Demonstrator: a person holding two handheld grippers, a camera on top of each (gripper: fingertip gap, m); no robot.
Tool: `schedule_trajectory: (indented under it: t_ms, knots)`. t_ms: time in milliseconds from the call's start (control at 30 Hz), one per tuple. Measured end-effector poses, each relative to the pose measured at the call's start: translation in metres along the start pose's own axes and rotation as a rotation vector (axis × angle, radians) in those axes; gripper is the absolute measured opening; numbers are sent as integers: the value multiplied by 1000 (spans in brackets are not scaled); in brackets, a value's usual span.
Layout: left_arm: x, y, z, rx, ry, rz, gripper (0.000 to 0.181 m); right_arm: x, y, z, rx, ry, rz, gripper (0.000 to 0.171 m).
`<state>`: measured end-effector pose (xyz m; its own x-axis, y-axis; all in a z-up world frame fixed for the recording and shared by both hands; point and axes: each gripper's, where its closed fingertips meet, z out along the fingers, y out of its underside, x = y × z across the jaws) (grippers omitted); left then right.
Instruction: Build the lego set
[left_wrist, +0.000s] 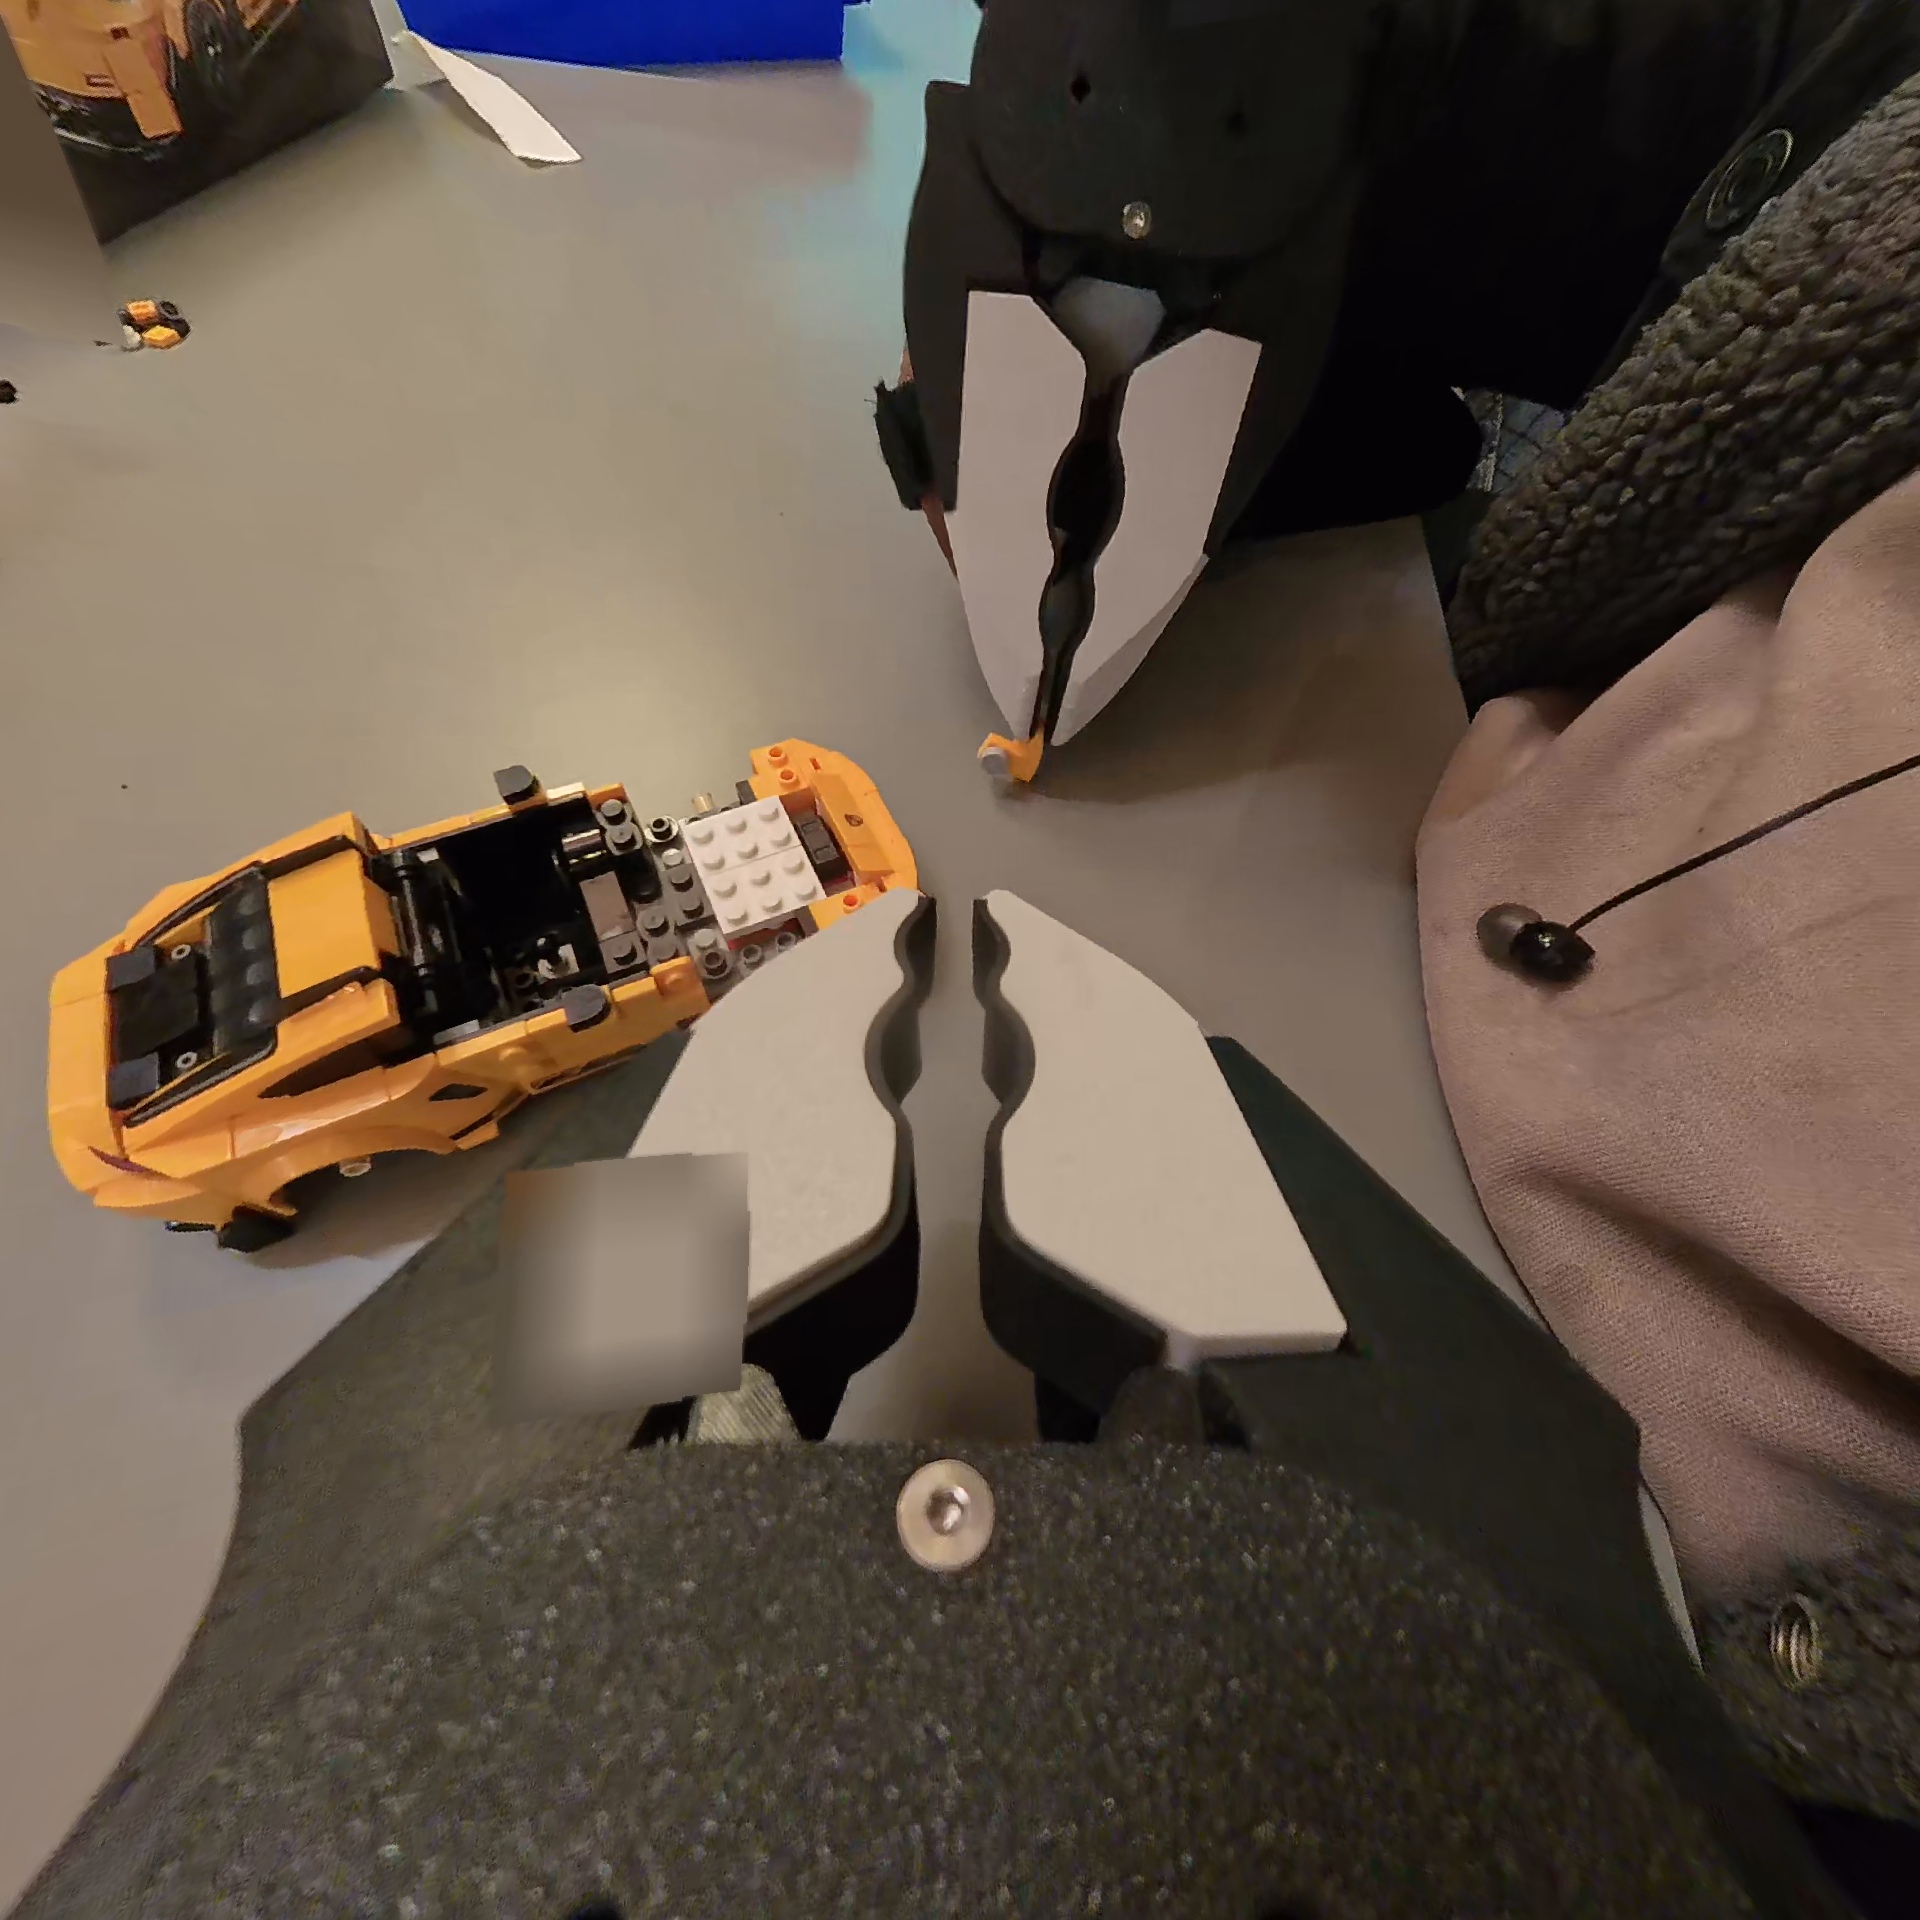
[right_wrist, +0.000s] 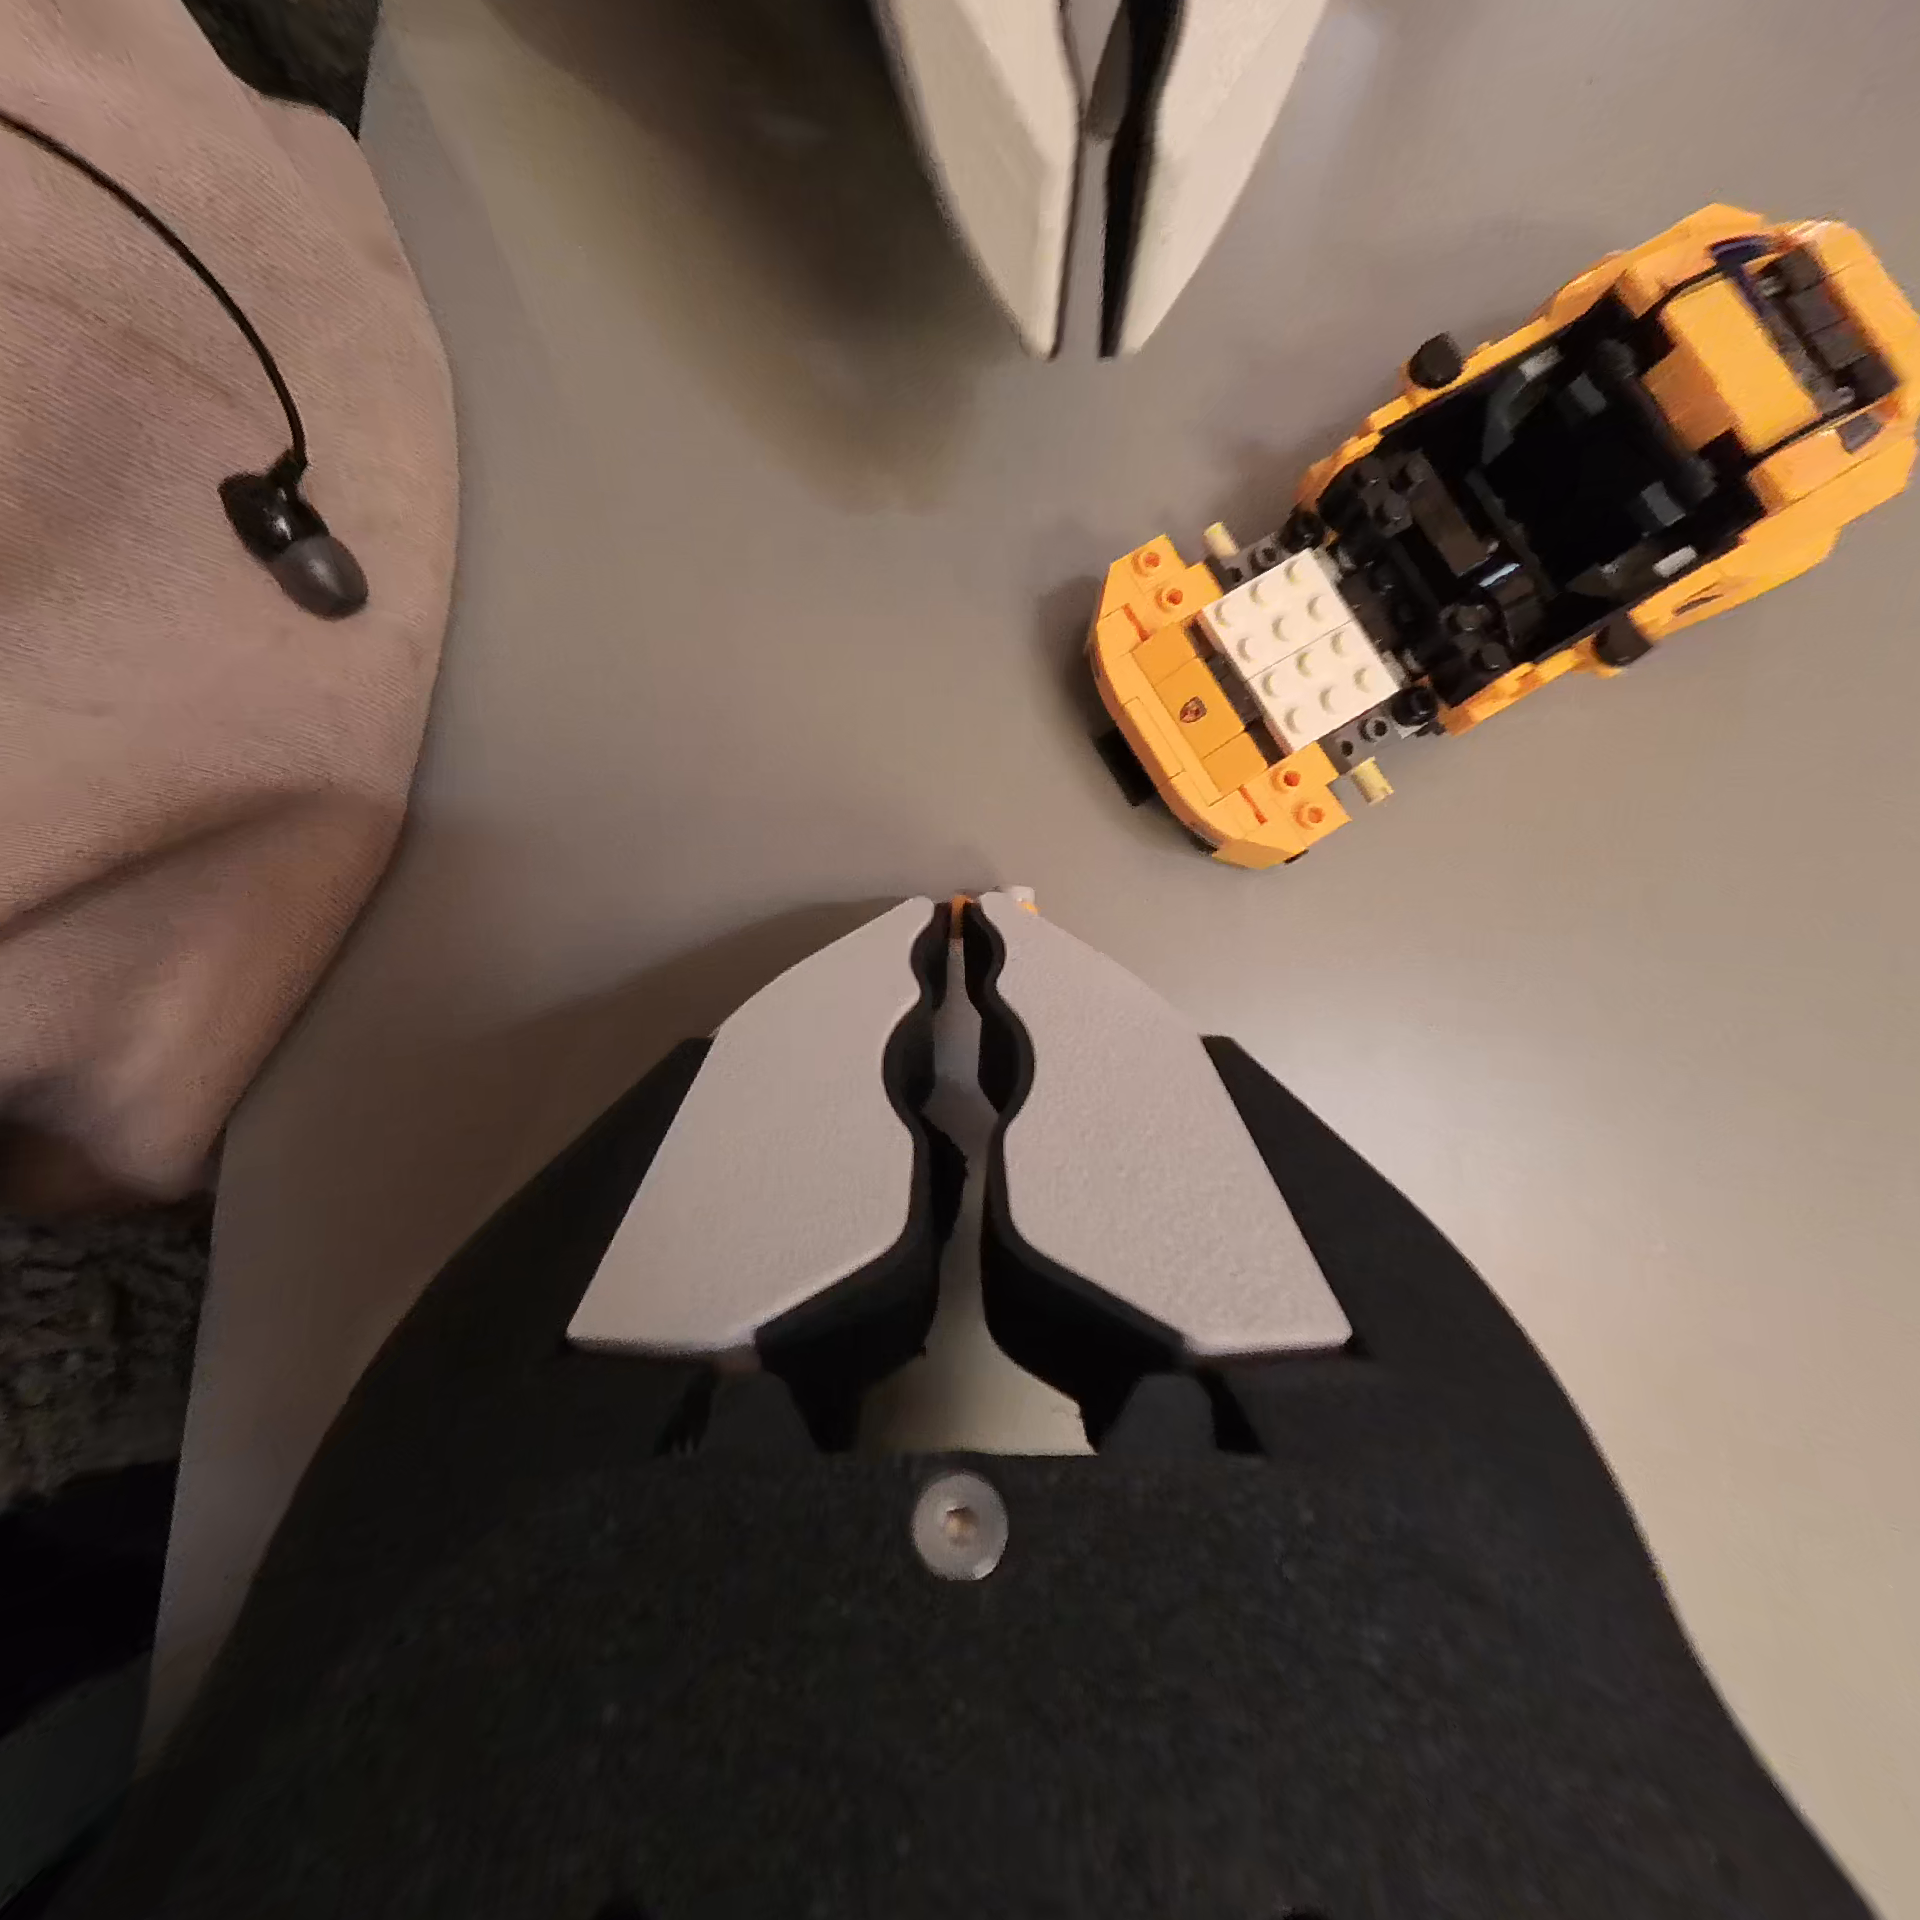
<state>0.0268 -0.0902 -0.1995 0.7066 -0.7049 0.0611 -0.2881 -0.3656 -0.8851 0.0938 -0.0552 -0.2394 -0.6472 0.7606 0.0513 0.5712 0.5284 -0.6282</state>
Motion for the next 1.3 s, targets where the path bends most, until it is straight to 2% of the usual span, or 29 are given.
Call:
schedule_trajectory:
  t_ms: [267, 467, 867, 900, 967, 1133, 1300]
  knots:
    - [9, -2, 3, -5, 6, 72, 10, 15, -46, -14, 289, -21, 174, 2]
    - [9, -9, 4, 27, -58, 139, 15, 16, -82, -10, 471, -150, 357, 2]
    - [8, -10, 3, 24, -70, 148, 9, 11, -91, 3, 481, -240, 451, 2]
    - [9, -10, 3, 24, -68, 148, 2, 13, -90, 2, 484, -235, 457, 2]
    - [8, -11, 3, 33, -69, 142, 0, 12, -90, 0, 494, -241, 467, 2]
    - [5, -11, 3, 36, -89, 140, 1, 12, -86, -3, 498, -225, 479, 2]
    - [3, -11, 4, 33, -111, 155, 12, 10, -84, -4, 498, -210, 479, 2]
